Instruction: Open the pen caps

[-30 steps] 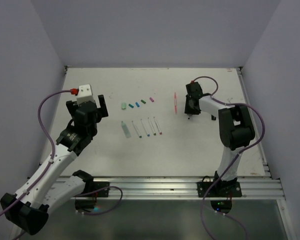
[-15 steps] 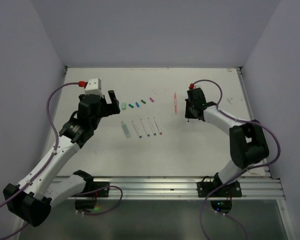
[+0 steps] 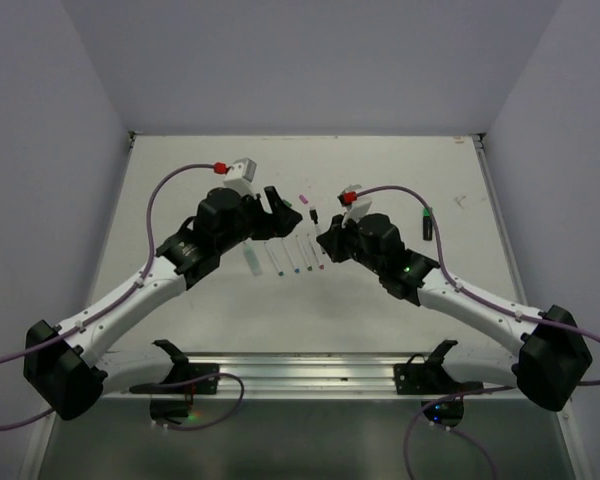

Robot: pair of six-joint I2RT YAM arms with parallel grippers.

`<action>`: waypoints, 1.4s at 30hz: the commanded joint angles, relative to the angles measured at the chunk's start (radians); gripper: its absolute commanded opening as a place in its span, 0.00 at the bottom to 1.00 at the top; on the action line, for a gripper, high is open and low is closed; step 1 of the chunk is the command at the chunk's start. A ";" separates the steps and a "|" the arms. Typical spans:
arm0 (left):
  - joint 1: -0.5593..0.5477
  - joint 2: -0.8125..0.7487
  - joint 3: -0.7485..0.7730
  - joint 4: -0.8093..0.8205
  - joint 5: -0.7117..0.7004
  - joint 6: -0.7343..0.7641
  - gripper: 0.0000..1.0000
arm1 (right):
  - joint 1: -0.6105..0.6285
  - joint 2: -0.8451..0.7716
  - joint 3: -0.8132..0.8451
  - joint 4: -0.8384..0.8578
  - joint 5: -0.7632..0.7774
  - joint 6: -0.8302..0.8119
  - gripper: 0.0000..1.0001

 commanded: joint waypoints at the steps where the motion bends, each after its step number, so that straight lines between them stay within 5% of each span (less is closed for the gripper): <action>1: -0.029 0.026 0.022 0.112 0.009 -0.065 0.76 | 0.042 -0.002 -0.021 0.109 -0.017 0.012 0.00; 17: -0.088 0.143 0.042 0.137 -0.118 -0.060 0.55 | 0.085 0.013 -0.044 0.186 -0.063 0.006 0.00; 42: -0.088 0.135 -0.009 0.195 -0.124 -0.060 0.41 | 0.085 0.027 -0.046 0.217 -0.111 0.020 0.00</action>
